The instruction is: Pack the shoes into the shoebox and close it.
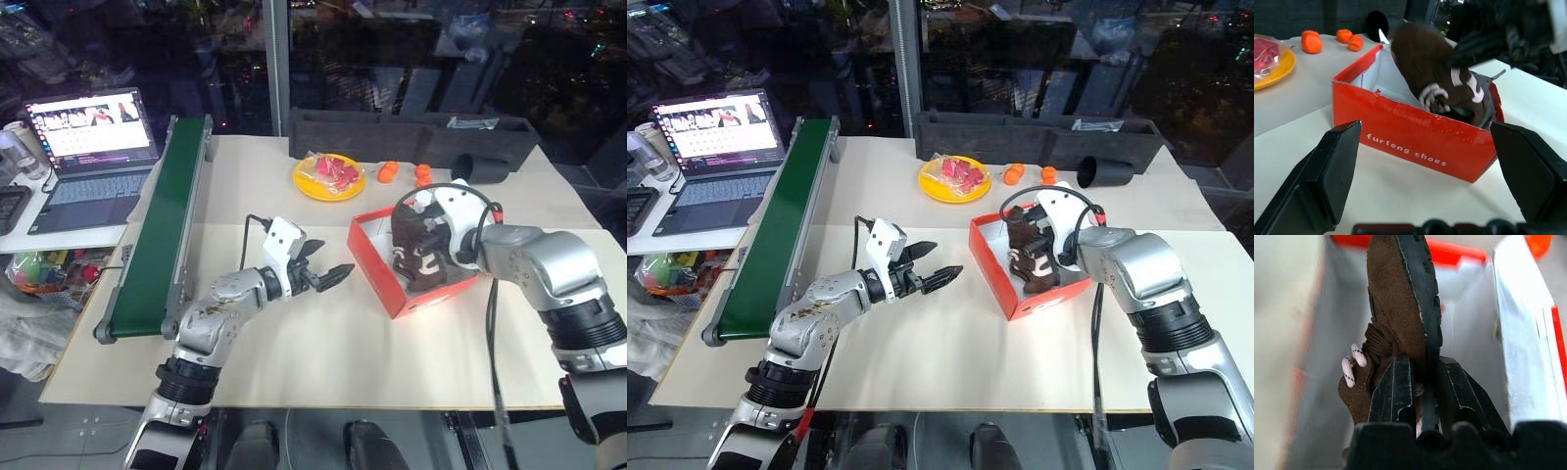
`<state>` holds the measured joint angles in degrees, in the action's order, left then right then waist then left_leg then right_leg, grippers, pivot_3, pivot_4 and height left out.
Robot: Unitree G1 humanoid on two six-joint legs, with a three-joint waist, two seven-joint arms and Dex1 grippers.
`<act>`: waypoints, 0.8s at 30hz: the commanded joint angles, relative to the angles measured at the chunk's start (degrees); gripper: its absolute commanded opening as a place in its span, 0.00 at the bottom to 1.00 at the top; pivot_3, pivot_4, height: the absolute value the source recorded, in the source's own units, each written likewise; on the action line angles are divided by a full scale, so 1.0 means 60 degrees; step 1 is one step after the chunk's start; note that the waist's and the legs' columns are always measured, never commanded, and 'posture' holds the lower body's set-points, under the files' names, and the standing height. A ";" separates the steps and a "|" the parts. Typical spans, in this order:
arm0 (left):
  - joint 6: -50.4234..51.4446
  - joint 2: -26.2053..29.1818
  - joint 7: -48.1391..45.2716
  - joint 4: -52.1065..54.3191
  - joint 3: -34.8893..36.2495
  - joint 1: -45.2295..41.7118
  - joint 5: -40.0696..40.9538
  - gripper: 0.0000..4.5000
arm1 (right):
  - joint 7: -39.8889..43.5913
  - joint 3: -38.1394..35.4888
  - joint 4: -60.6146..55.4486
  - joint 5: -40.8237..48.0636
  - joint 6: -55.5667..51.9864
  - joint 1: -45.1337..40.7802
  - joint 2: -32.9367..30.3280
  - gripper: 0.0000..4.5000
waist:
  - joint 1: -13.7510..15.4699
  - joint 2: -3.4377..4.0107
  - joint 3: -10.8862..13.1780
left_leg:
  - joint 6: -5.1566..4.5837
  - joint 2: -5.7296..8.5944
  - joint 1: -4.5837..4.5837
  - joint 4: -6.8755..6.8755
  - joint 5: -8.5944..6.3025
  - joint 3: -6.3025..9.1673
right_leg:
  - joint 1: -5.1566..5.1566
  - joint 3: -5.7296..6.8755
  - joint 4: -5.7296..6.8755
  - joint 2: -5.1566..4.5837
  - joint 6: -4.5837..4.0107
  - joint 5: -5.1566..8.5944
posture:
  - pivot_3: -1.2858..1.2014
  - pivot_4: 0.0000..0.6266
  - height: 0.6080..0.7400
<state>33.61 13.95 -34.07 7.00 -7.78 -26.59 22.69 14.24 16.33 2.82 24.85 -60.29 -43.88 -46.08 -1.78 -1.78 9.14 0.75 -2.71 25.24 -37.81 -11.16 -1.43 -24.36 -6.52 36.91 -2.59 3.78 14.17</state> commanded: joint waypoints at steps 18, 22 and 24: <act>-0.0016 -0.0093 0.0363 0.0842 0.0181 0.0332 0.0071 1.00 | 0.1183 -0.0169 0.4414 -0.3447 0.2836 -0.0808 0.1782 0.48 | -0.0087 -0.0002 -0.0002 | 0.0001 0.0000 -0.0033 -0.0010 0.0001 0.0001 | 0.0032 -0.0001 0.0017 0.0003 0.0013 -0.0010 | 0.52 0.24 0.81; -0.0019 -0.0026 0.0339 0.0824 0.0229 0.0322 0.0077 1.00 | 0.1096 -0.0476 0.4135 -0.3619 0.2830 -0.0924 0.1968 0.77 | -0.0086 -0.0002 -0.0002 | 0.0001 0.0001 -0.0023 -0.0010 0.0001 0.0001 | 0.0020 -0.0002 0.0015 0.0001 0.0013 -0.0009 | 0.52 0.24 0.81; -0.0012 -0.0004 0.0336 0.0825 0.0251 0.0312 0.0087 1.00 | 0.1093 -0.0638 0.3661 -0.3638 0.2647 -0.0943 0.2020 0.77 | -0.0089 -0.0001 -0.0002 | 0.0001 0.0001 -0.0018 -0.0009 0.0001 0.0001 | 0.0016 -0.0003 0.0015 0.0001 0.0013 -0.0009 | 0.52 0.24 0.81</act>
<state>33.83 13.93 -32.01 9.70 -6.97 -24.41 22.71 21.17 14.69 28.61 3.61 -44.22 -48.50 -33.69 -2.31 -1.79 9.13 0.76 -2.71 25.14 -37.86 -11.15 -1.43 -24.28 -6.54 37.01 -2.58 3.86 14.12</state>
